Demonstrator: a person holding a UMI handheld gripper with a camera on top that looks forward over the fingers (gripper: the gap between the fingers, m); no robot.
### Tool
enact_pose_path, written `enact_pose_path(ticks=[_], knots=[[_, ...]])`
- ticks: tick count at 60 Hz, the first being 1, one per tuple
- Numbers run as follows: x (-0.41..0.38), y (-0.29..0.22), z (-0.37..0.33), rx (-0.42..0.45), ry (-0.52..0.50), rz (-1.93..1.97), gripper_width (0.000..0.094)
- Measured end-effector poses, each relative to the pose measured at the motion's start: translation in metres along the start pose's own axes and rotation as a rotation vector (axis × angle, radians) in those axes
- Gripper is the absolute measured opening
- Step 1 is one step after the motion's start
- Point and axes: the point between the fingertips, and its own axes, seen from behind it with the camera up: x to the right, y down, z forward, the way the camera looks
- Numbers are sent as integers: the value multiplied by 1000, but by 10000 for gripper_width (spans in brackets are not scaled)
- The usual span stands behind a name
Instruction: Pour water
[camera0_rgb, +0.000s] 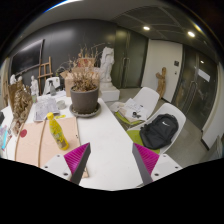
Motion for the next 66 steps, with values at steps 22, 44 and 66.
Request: enact_pose_path(ticks=[22, 44, 66], knots=[[-133, 40, 23, 7, -100, -101, 862], [-239, 40, 106, 81, -225, -93, 864], [-283, 41, 199, 136, -273, -84, 668]])
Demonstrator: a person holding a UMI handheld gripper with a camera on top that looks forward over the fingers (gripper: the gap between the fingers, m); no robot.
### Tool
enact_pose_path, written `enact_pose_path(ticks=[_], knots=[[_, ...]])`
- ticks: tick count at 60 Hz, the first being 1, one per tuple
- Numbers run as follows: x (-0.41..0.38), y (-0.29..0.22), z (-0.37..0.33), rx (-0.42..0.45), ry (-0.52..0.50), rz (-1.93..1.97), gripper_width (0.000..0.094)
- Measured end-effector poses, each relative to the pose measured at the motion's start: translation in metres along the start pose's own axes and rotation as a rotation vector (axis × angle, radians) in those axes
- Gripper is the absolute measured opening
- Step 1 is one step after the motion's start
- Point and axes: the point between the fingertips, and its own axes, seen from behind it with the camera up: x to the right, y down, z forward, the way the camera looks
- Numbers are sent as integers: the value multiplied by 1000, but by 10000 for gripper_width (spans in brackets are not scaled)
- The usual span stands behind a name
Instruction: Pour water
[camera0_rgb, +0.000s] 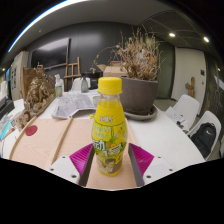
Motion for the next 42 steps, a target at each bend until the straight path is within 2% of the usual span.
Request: enact_pose_path(ticks=[5, 8, 19, 29, 42], knots=[[-4, -1, 9, 15, -25, 27, 466], [-3, -3, 10, 30, -15, 17, 457], [-4, -4, 10, 27, -4, -8, 314], [-12, -25, 1, 40, 49, -102, 305], [-50, -99, -13, 100, 129, -263, 305]])
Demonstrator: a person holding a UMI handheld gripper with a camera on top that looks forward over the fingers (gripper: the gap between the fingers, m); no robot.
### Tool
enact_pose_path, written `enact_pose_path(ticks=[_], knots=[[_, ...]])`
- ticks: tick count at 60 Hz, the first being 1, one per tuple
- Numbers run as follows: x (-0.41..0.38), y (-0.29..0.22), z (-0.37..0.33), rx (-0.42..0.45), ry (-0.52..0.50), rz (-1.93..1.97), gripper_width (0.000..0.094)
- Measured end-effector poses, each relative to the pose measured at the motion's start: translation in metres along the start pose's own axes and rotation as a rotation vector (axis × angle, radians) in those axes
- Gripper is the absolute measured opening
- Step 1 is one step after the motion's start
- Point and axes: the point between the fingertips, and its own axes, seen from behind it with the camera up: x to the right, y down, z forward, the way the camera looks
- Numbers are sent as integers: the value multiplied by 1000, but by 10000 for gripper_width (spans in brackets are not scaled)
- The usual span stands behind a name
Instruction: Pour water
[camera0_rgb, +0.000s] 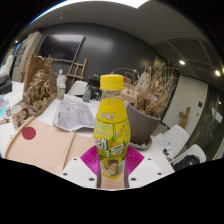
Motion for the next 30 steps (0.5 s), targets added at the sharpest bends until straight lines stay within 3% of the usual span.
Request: enact_pose_path(ticks=[15, 30], knots=[[-77, -121, -8, 83, 126, -396, 305], [-217, -196, 11, 210, 195, -979, 303]])
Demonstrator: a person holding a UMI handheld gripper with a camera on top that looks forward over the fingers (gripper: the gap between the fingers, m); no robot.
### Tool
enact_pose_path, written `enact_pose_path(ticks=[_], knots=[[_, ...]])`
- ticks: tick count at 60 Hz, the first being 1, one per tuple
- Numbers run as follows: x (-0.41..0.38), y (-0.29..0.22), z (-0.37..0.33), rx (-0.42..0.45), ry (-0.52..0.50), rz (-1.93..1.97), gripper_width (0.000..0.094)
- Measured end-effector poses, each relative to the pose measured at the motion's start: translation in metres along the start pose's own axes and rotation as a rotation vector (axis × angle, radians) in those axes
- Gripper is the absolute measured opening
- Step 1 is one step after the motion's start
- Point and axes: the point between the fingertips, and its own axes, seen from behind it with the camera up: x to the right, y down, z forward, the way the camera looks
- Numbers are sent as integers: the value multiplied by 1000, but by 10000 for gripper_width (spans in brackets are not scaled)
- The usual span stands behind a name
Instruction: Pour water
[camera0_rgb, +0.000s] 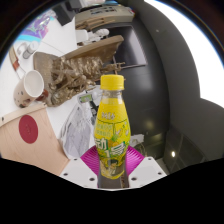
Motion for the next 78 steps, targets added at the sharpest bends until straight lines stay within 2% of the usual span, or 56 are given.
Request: enact_pose_path(ticks=[9, 20, 34, 39, 46, 47, 48, 54, 68, 78], knots=[[-39, -53, 20, 58, 34, -366, 302], [-65, -82, 34, 80, 92, -702, 301], [-77, -92, 35, 91, 66, -737, 301], [-75, -86, 30, 72, 23, -577, 303], [-74, -76, 16, 34, -125, -94, 310], [-75, -78, 10, 25, -119, -24, 310], [-74, -77, 11, 37, -170, 55, 310], [-75, -85, -8, 58, -252, 385, 311], [-133, -86, -24, 20, -508, 974, 310], [-174, -82, -14, 7, -574, 1134, 310]])
